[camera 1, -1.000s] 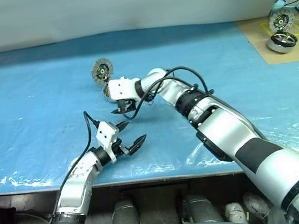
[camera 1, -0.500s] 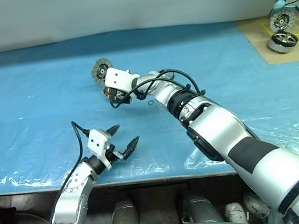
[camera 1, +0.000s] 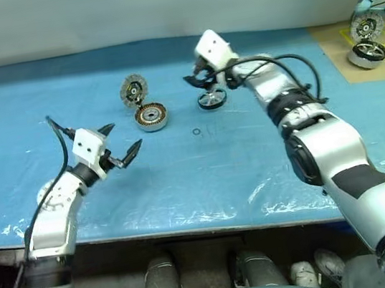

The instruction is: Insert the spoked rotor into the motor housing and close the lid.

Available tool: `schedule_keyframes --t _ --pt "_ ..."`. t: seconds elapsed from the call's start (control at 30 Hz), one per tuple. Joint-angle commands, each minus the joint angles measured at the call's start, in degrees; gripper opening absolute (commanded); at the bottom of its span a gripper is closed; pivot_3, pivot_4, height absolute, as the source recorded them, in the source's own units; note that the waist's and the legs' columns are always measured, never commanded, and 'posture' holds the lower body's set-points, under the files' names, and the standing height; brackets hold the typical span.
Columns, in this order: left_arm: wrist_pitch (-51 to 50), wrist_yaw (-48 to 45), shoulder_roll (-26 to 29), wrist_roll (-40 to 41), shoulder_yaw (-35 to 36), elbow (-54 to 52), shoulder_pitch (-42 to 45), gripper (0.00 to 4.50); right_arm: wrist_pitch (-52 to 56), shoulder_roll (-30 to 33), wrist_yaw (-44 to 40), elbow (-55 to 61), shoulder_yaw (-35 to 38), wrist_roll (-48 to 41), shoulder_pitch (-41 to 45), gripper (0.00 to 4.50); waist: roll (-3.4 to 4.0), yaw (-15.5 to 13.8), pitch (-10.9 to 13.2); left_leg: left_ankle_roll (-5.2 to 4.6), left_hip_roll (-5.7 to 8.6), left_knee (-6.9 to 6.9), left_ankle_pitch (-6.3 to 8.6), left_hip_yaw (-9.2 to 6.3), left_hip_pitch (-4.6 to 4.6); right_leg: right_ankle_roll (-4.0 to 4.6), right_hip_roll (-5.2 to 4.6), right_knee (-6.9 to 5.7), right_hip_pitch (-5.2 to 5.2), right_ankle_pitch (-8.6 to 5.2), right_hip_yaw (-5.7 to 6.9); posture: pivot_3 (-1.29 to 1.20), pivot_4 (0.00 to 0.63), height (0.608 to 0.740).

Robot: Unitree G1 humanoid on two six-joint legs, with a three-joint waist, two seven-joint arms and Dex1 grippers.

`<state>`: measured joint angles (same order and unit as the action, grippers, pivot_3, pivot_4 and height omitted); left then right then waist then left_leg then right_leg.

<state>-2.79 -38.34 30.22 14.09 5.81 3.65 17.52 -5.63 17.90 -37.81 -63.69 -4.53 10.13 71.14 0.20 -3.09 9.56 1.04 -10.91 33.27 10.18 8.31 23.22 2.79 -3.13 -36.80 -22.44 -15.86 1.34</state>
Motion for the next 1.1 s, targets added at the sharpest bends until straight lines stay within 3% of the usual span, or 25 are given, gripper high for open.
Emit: schedule_keyframes --t 0.03,0.13,0.23,0.5,0.7,0.93,1.1 --pt "5.60 -4.31 1.84 -3.48 -2.75 8.48 8.99 4.47 7.13 3.23 -5.22 19.67 2.20 -5.14 -10.14 4.01 -0.02 -0.56 0.00 0.00 0.01 0.00 0.00 0.01 0.01 -0.01 0.00 -0.01 0.00 0.00 0.01 0.00 0.150 0.740" --pt "10.82 -6.77 2.43 -9.70 -7.41 23.03 19.45 4.47 15.82 5.43 -7.97 40.31 1.83 -7.67 -22.22 4.01 -0.05 -1.24 0.02 0.00 0.01 0.01 -0.01 0.01 0.00 -0.11 0.07 -0.03 -0.03 0.06 -0.01 0.00 0.150 0.740" --pt "15.57 -11.04 1.86 -15.48 -13.19 36.23 29.22 4.47 23.57 5.61 -7.06 53.62 1.85 -9.01 -29.85 4.01 -0.05 -1.03 0.03 0.03 0.09 -0.01 -0.02 0.03 -0.03 -0.23 0.12 -0.03 -0.05 0.13 -0.09 0.00 0.150 0.740" --pt "18.86 -21.65 -3.15 -22.20 -19.09 63.05 48.43 4.47 34.19 5.07 -0.83 68.15 2.53 -10.03 -38.48 4.01 -0.13 -1.06 0.07 0.27 0.20 -0.08 0.05 -0.01 -0.21 -0.44 0.01 0.07 0.09 0.26 -0.24 0.00 0.150 0.740" --pt "20.78 -26.13 -2.42 -29.09 -22.88 70.32 55.45 4.47 36.90 5.94 1.76 72.86 2.93 -10.49 -41.46 4.01 -0.24 -1.55 0.14 0.28 0.22 -0.20 0.05 -0.05 -0.13 -0.44 0.00 0.16 0.07 0.26 -0.17 0.00 0.150 0.740" --pt "21.52 -13.83 -3.94 -35.44 -24.67 72.97 58.40 4.47 37.38 6.77 4.23 76.45 1.88 -10.24 -45.45 4.01 -0.30 -2.54 0.18 0.29 0.24 -0.19 0.06 -0.14 -0.16 -0.46 -0.04 0.17 0.15 0.27 -0.08 0.00 0.150 0.740" --pt "21.22 -10.79 -4.80 -36.18 -23.41 73.64 57.42 4.47 37.55 6.64 5.69 77.35 1.55 -10.24 -46.12 4.01 -0.36 -2.55 0.22 0.31 0.28 -0.16 0.05 -0.35 -0.15 -0.52 -0.05 0.16 0.17 0.30 -0.05 0.00 0.150 0.740"
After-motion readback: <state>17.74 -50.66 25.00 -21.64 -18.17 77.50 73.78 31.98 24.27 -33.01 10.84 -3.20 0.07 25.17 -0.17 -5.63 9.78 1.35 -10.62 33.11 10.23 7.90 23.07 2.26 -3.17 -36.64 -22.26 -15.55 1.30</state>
